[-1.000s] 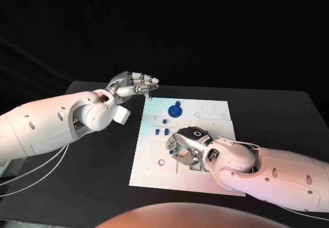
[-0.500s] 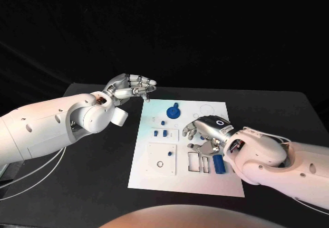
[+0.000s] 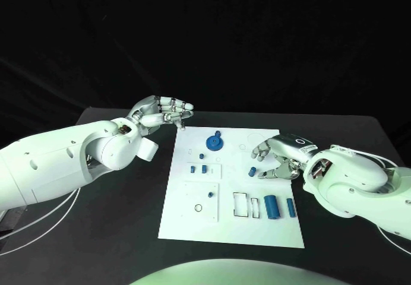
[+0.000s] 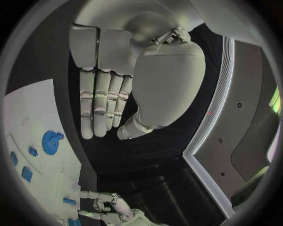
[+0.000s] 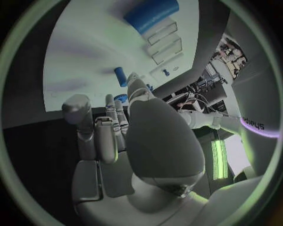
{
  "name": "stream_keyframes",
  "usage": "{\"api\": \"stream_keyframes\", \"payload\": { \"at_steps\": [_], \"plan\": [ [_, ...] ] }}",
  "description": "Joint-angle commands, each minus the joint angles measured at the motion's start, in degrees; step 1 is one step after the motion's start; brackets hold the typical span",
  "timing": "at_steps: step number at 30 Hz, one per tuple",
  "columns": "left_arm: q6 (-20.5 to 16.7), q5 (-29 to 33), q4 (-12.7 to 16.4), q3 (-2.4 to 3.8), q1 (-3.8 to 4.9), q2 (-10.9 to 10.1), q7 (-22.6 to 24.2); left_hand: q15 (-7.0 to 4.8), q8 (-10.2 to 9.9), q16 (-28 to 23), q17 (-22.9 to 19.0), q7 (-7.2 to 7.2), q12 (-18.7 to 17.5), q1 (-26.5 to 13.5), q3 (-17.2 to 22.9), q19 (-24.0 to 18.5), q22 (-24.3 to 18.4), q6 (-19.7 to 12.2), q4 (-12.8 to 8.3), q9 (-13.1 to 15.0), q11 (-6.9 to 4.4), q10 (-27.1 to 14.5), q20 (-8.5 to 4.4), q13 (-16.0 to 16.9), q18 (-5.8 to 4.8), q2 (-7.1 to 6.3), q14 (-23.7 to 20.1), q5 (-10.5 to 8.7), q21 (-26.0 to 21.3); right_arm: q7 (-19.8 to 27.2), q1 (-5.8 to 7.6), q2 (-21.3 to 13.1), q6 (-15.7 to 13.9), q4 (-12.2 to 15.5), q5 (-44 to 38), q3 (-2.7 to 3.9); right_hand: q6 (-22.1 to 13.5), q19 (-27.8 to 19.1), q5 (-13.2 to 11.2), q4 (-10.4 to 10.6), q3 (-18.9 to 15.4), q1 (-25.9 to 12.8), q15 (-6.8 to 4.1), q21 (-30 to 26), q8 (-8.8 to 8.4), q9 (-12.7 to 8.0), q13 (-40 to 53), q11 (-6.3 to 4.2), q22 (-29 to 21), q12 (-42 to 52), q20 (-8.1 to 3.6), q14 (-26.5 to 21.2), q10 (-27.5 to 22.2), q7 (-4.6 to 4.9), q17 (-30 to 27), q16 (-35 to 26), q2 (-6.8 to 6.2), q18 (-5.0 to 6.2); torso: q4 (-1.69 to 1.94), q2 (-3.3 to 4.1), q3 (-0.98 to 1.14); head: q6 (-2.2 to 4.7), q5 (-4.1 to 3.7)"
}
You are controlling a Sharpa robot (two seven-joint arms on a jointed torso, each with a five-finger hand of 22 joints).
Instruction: Assemble the parts on the task board
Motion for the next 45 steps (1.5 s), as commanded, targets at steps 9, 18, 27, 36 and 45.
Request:
{"api": "stream_keyframes", "payload": {
  "at_steps": [9,18,27,36,45],
  "plan": [
    [1.3,-0.1,0.1,0.01,0.05,0.2,0.1,0.43,-0.1,-0.4,-0.1,0.00,0.4,-0.2,0.1,-0.3,-0.1,-0.4,-0.4,0.0,-0.06,-0.5,0.08,-0.1,0.77,0.38,-0.1,0.26,-0.3,0.7,-1.18,1.6,3.1,-1.7,-0.6,-0.11,0.7,0.7,-0.4,0.7,1.1,2.2,0.10,1.0,0.04,-0.2,-0.3,-0.57,0.6,1.8,-0.14,3.0,1.3,0.24,0.2,0.6,1.40,-0.14,0.17,0.13,-0.04,0.09,-0.07],
    [1.4,-0.1,0.2,0.01,0.05,0.1,0.1,0.43,-0.1,-0.4,-0.1,0.00,0.4,-0.2,0.1,-0.3,-0.1,-0.4,-0.4,0.0,-0.06,-0.5,0.08,-0.1,0.77,0.38,-0.1,0.26,-0.3,0.5,-1.46,2.8,1.3,-3.0,-0.1,-0.18,2.1,1.6,-2.8,0.8,5.8,2.2,-0.57,2.5,-0.22,-1.2,-1.3,-1.35,1.8,2.6,-0.75,3.3,5.2,0.84,0.9,1.1,4.31,-0.44,0.10,0.06,-0.07,-0.21,-0.06],
    [1.5,-0.1,0.3,0.01,0.05,0.0,0.0,0.45,0.0,-0.4,-0.1,0.01,0.5,-0.3,0.1,-0.3,-0.1,-0.4,-0.4,0.0,-0.04,-0.6,0.10,-0.1,0.77,0.42,-0.1,0.26,-0.3,0.5,-1.70,3.6,1.0,-3.5,0.2,-0.25,4.6,1.8,-2.8,0.8,11.2,1.6,-0.89,3.1,0.23,-1.8,-1.8,-1.68,2.4,1.7,-1.05,3.4,8.3,0.71,1.2,1.4,4.15,-0.56,0.10,0.05,-0.01,-0.28,-0.08],
    [1.5,-0.1,0.3,0.01,0.05,-0.1,0.0,0.45,0.0,-0.4,-0.1,0.01,0.5,-0.3,0.1,-0.3,-0.1,-0.4,-0.4,0.0,-0.04,-0.6,0.10,-0.1,0.77,0.42,-0.1,0.26,-0.3,0.4,-2.05,4.3,1.4,-4.0,0.1,-0.27,5.5,1.9,-2.9,0.8,14.6,0.4,-0.84,3.2,0.21,-2.2,-1.8,-1.65,2.7,0.7,-1.06,3.4,9.2,0.79,1.2,1.5,2.63,-0.59,0.10,0.11,0.01,-0.28,-0.12],
    [1.4,-0.1,0.3,0.01,0.05,-0.1,0.0,0.46,0.1,-0.4,-0.1,0.02,0.6,-0.3,0.1,-0.3,-0.1,-0.4,-0.4,0.0,-0.03,-0.7,0.12,-0.1,0.77,0.50,-0.1,0.27,-0.3,0.2,-2.54,4.7,1.7,-4.5,-0.6,-0.28,8.9,2.1,-2.8,0.0,21.2,1.1,-1.46,3.7,1.77,-1.7,-1.4,-2.39,3.4,0.3,-1.50,3.4,12.4,0.22,1.5,1.8,2.35,-0.65,0.07,0.11,0.06,-0.45,0.03]
  ]
}}
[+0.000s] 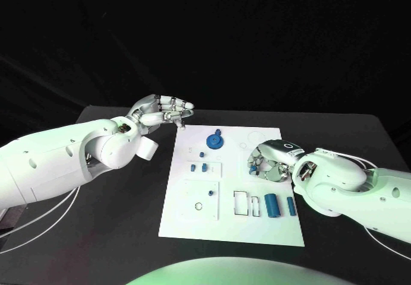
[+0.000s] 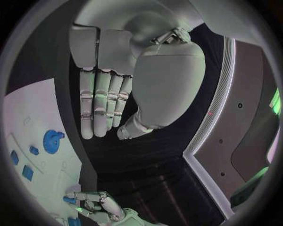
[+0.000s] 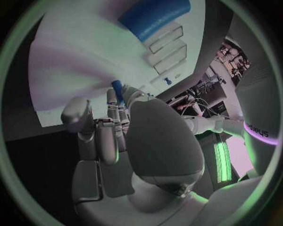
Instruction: Assemble the parts on the task board
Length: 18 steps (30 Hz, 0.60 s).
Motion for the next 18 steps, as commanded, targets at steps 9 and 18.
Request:
{"api": "stream_keyframes", "payload": {
  "at_steps": [9,18],
  "plan": [
    [0.8,-0.1,0.1,0.03,0.06,0.1,0.3,0.46,0.1,-0.2,0.0,0.02,0.4,-0.1,0.1,-0.3,-0.1,-0.4,-0.4,0.0,-0.04,-0.3,0.12,-0.1,0.78,0.34,-0.1,0.27,-0.3,0.0,-0.37,0.1,-2.6,0.1,-2.6,-0.09,2.6,0.7,0.0,-3.6,9.3,0.4,-1.34,1.4,3.48,2.5,1.3,-1.49,1.3,-0.1,-1.10,3.5,5.0,-1.11,1.4,0.5,-0.30,-0.88,-0.01,-0.03,0.04,-0.08,-0.02],
    [0.9,-0.1,0.0,0.03,0.06,0.1,0.3,0.46,0.1,-0.2,-0.1,0.02,0.4,-0.1,0.1,-0.3,-0.1,-0.4,-0.5,0.1,-0.04,-0.3,0.13,-0.1,0.78,0.38,-0.1,0.28,-0.3,0.0,-0.38,-0.3,-6.1,0.7,-2.9,-0.06,1.8,0.7,-0.2,-5.8,13.5,-2.6,-1.43,1.6,5.18,4.3,1.9,-1.65,1.8,-0.9,-1.24,3.5,6.0,-1.18,1.4,0.6,-1.42,-0.93,-0.03,-0.01,0.01,-0.02,-0.08]
  ]
}}
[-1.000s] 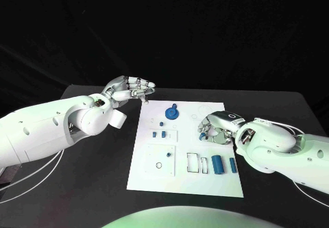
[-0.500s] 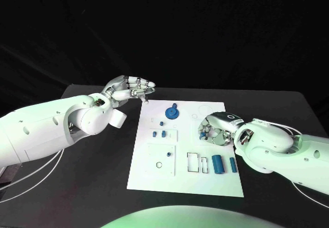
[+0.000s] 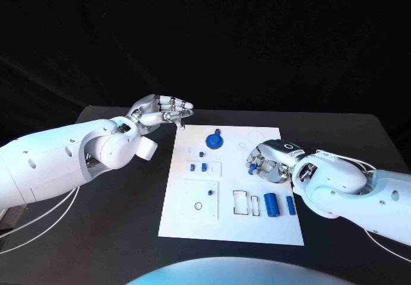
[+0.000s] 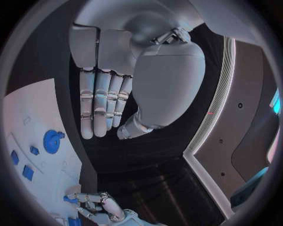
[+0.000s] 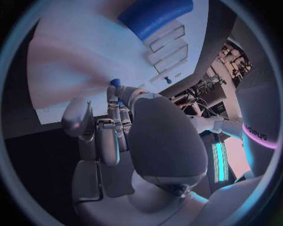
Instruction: Assemble the parts on the task board
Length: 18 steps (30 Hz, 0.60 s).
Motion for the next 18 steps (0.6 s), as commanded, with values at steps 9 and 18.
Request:
{"api": "stream_keyframes", "payload": {
  "at_steps": [9,18],
  "plan": [
    [1.0,-0.2,0.0,0.03,0.05,0.2,0.2,0.42,0.2,-0.2,-0.1,0.02,0.4,0.3,0.0,-0.3,-0.1,-0.5,-0.6,0.1,-0.04,-0.5,0.10,0.0,0.82,0.46,-0.2,0.34,-0.3,0.0,1.19,-1.3,-4.7,2.0,-0.4,0.34,-0.5,-0.1,0.0,-1.2,1.9,-2.0,-0.39,0.3,4.01,4.6,0.2,-0.78,0.2,-0.6,-0.46,3.4,1.4,0.13,1.2,0.2,-0.08,-0.92,-0.01,-0.04,-0.03,0.20,-0.17],
    [1.4,-0.3,-0.2,0.03,0.04,0.4,-0.1,0.45,0.3,-0.3,-0.1,0.07,0.4,0.3,0.0,-0.4,0.0,-0.6,-0.8,0.1,0.03,-0.9,0.10,-0.1,0.81,0.42,-0.2,0.39,-0.2,0.1,3.99,-3.7,-3.6,6.9,2.0,0.53,-0.6,-0.2,0.0,-1.4,2.2,-2.4,-0.41,0.2,4.21,4.8,0.3,-0.82,0.2,-0.7,-0.47,3.3,1.4,0.04,1.0,0.2,-0.23,-0.91,-0.03,-0.08,-0.07,0.34,-0.20]
  ]
}}
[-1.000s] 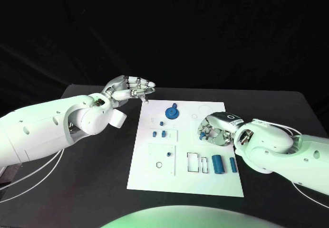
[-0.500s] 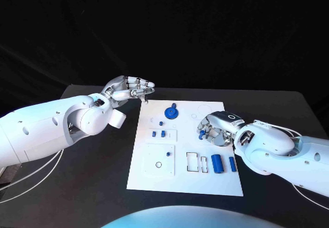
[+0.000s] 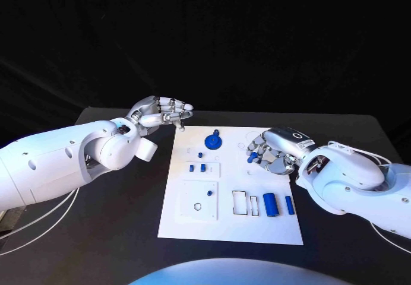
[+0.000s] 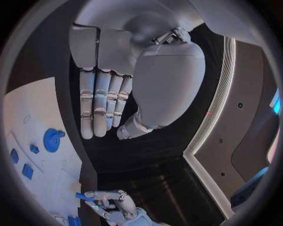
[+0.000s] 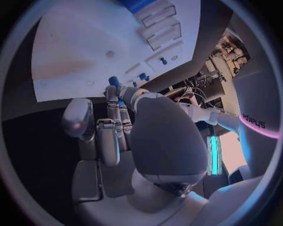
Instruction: Assemble the parts on the task board
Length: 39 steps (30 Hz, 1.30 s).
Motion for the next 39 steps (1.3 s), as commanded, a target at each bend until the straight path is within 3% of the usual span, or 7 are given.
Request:
{"api": "stream_keyframes", "payload": {
  "at_steps": [1,6,7,9,19,26,39],
  "plan": [
    [1.3,-0.3,0.0,0.04,0.04,0.2,0.1,0.24,0.3,-0.3,-0.1,-0.14,0.2,0.3,0.1,-0.4,0.0,-0.4,-0.5,0.1,0.03,-0.5,0.10,-0.1,0.81,0.42,0.0,0.39,-0.2,0.2,0.68,-0.4,0.0,2.2,1.6,0.04,-0.3,0.0,0.0,0.0,0.4,-0.6,-0.42,0.0,3.71,4.8,0.1,-0.67,0.0,-0.3,-0.25,3.3,0.9,-0.18,1.0,0.2,-0.02,-0.90,-0.05,0.02,-0.05,0.08,0.01],
    [1.4,-0.3,-0.1,0.03,0.03,0.4,0.1,0.24,0.3,-0.3,-0.1,-0.14,0.2,0.3,0.1,-0.4,0.0,-0.4,-0.5,0.1,0.03,-0.5,0.10,-0.1,0.81,0.42,0.0,0.39,-0.2,0.6,0.94,1.0,0.2,4.2,2.6,0.05,-0.3,0.0,0.0,0.0,0.5,-0.7,-0.42,0.0,3.76,4.8,0.1,-0.68,0.0,-0.3,-0.26,3.3,1.0,-0.20,1.0,0.2,-0.06,-0.90,-0.06,0.03,-0.01,0.00,0.29],
    [1.4,-0.3,-0.1,0.03,0.03,0.5,0.1,0.24,0.3,-0.3,-0.1,-0.14,0.2,0.3,0.1,-0.4,0.0,-0.4,-0.5,0.1,0.03,-0.5,0.10,-0.1,0.81,0.42,0.0,0.39,-0.2,0.7,0.84,1.5,0.2,4.3,2.7,0.04,-0.1,0.0,-3.5,-0.4,0.4,-1.0,-0.47,-0.2,4.18,5.2,0.1,-0.92,0.0,-0.4,-0.30,3.3,1.1,-0.33,0.9,0.2,0.00,-0.86,-0.06,0.03,0.00,-0.01,0.35],
    [1.4,-0.3,-0.2,0.03,0.02,0.6,0.2,0.24,0.3,-0.3,-0.1,-0.14,0.2,0.3,0.1,-0.4,0.0,-0.4,-0.5,0.1,0.03,-0.5,0.10,-0.1,0.81,0.42,0.0,0.39,-0.2,0.9,0.43,3.1,0.3,4.5,2.4,0.01,-0.2,-0.1,-3.5,-0.5,0.4,-1.1,-0.51,-0.3,4.21,5.2,0.1,-0.83,0.0,-0.4,-0.30,3.3,1.1,-0.35,0.9,0.1,0.01,-0.85,-0.05,0.00,0.02,-0.09,0.53],
    [1.1,-0.3,-0.3,-0.04,0.02,1.0,0.3,0.28,0.4,-0.3,-0.1,-0.09,0.2,0.3,0.1,-0.4,0.0,-0.5,-0.6,0.1,0.08,-0.7,0.11,-0.1,0.80,0.44,0.0,0.40,-0.1,4.2,-3.83,11.9,1.2,2.2,0.7,-0.37,-0.3,-0.2,-3.4,-0.8,0.6,-1.1,-0.53,-0.8,4.27,5.3,0.1,-0.80,-0.3,-0.5,-0.32,3.2,1.1,-0.29,0.5,0.0,0.08,-0.75,0.06,0.11,-0.07,0.01,1.42],
    [1.0,-0.3,-0.3,-0.06,0.03,1.3,0.4,0.30,0.4,-0.3,-0.1,-0.08,0.2,0.2,0.0,-0.4,0.0,-0.5,-0.5,0.1,0.09,-0.8,0.12,-0.1,0.79,0.46,0.0,0.40,-0.1,5.3,-6.93,14.8,2.3,-0.4,0.0,-0.58,-0.4,-0.3,-3.4,-0.9,0.7,-1.2,-0.52,-1.1,4.30,5.4,0.2,-0.77,-0.4,-0.6,-0.33,3.2,1.1,-0.25,0.4,0.0,0.15,-0.70,0.09,0.06,-0.12,-0.25,1.80],
    [1.0,-0.3,-0.4,-0.07,0.04,1.6,0.4,0.32,0.4,-0.3,-0.1,-0.08,0.3,0.2,0.0,-0.4,0.0,-0.5,-0.5,0.1,0.10,-0.8,0.14,-0.1,0.78,0.48,0.0,0.39,-0.1,5.5,-9.35,17.0,4.2,-3.0,-0.4,-0.78,-0.5,-0.4,-3.4,-1.0,0.7,-1.3,-0.51,-1.3,4.33,5.4,0.2,-0.72,-0.4,-0.6,-0.32,3.2,1.1,-0.19,0.4,0.0,0.23,-0.68,-0.01,0.10,-0.07,-0.68,2.55]
  ]
}}
